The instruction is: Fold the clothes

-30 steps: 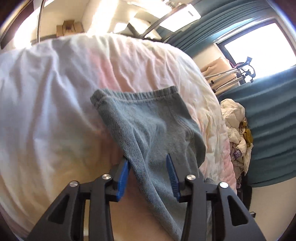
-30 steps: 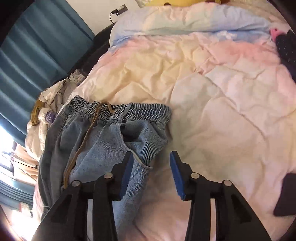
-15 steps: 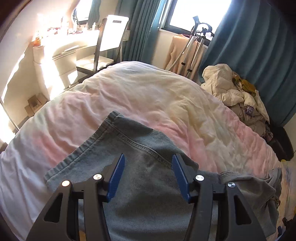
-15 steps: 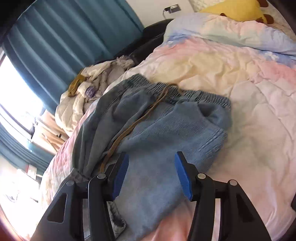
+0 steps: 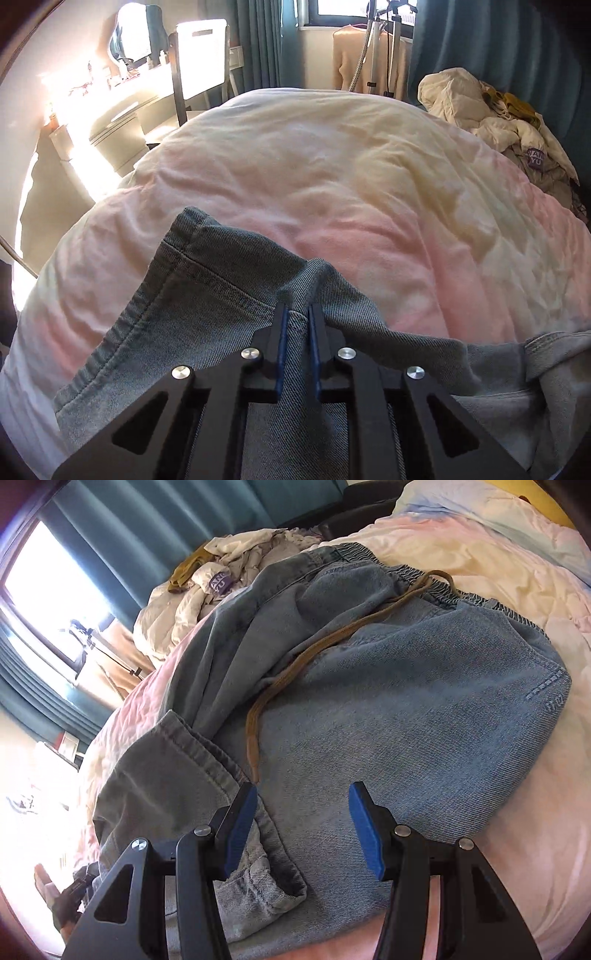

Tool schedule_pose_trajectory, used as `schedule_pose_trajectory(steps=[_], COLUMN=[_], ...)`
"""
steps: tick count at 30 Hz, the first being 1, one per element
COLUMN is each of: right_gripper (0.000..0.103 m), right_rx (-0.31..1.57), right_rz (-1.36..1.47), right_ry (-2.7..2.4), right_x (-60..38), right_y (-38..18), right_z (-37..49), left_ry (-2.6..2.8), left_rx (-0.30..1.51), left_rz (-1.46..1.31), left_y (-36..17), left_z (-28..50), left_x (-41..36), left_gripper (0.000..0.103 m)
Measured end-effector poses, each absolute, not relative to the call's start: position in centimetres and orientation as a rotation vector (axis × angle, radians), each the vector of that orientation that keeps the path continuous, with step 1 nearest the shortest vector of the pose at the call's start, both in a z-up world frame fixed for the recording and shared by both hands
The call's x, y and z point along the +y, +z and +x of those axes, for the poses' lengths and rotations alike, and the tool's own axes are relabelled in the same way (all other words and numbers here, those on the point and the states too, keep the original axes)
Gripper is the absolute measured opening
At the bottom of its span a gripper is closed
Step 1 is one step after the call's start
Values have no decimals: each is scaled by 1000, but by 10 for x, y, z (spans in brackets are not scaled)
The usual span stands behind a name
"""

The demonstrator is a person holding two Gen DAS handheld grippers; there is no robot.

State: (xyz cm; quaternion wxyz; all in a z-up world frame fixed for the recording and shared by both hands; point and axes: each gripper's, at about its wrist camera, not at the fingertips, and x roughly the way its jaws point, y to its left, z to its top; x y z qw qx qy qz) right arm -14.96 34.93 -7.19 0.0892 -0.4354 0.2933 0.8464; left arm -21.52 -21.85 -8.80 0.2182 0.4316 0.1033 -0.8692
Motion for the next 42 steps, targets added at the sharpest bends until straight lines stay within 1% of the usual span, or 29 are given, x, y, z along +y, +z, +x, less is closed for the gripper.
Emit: schedule_pose_trajectory(steps=[3, 7, 11, 15, 16, 19, 20, 27, 29, 32, 35, 38, 39, 40, 41, 42], right_gripper=[52, 52, 52, 52, 52, 52, 53, 55, 62, 62, 62, 62, 60, 55, 39, 28], right_rx=[855, 853, 860, 852, 842, 828, 823, 765, 740, 787, 994, 1007, 1007, 1008, 1008, 978], right_rz=[-1299, -1311, -1361, -1433, -1447, -1494, -1514, -1581, -1632, -1663, -1728, -1768, -1780, -1793, -1806, -1786], right_ry=[2532, 2534, 2536, 2545, 2549, 2549, 2544, 2579, 2607, 2648, 2702, 2715, 2719, 2722, 2726, 2752], right_x=[345, 343, 341, 333, 332, 328, 328, 324, 319, 315, 312, 305, 303, 300, 298, 294], right_y=[-72, -74, -79, -87, -88, -93, -96, -101, -104, -107, -110, -114, -115, -116, -117, -110], right_z=[-149, -149, -151, -154, -154, -154, -154, -146, -146, -146, -147, -150, -151, -152, -153, -152], left_ry=[-2397, -2344, -2371, -2385, -2394, -2434, -2454, -2585, -2603, -2605, -2597, -2587, -2586, -2581, -2569, -2560], left_rx=[326, 231, 181, 258, 274, 298, 306, 369, 378, 406, 446, 522, 546, 561, 568, 580], left_rz=[1134, 1235, 1202, 1143, 1125, 1070, 1053, 976, 951, 950, 969, 997, 1010, 1029, 1051, 1064], left_y=[-75, -105, -101, -83, -77, -56, -49, -14, -9, -10, -13, -20, -23, -25, -28, -30], left_z=[-210, -220, -220, -210, -205, -190, -184, -129, -111, -100, -104, -110, -112, -114, -116, -117], left_x=[-224, -220, -213, -216, -215, -204, -199, -161, -153, -151, -158, -168, -170, -172, -173, -175], left_gripper=[11, 11, 12, 19, 22, 42, 43, 43, 43, 43, 43, 43, 43, 43, 43, 43])
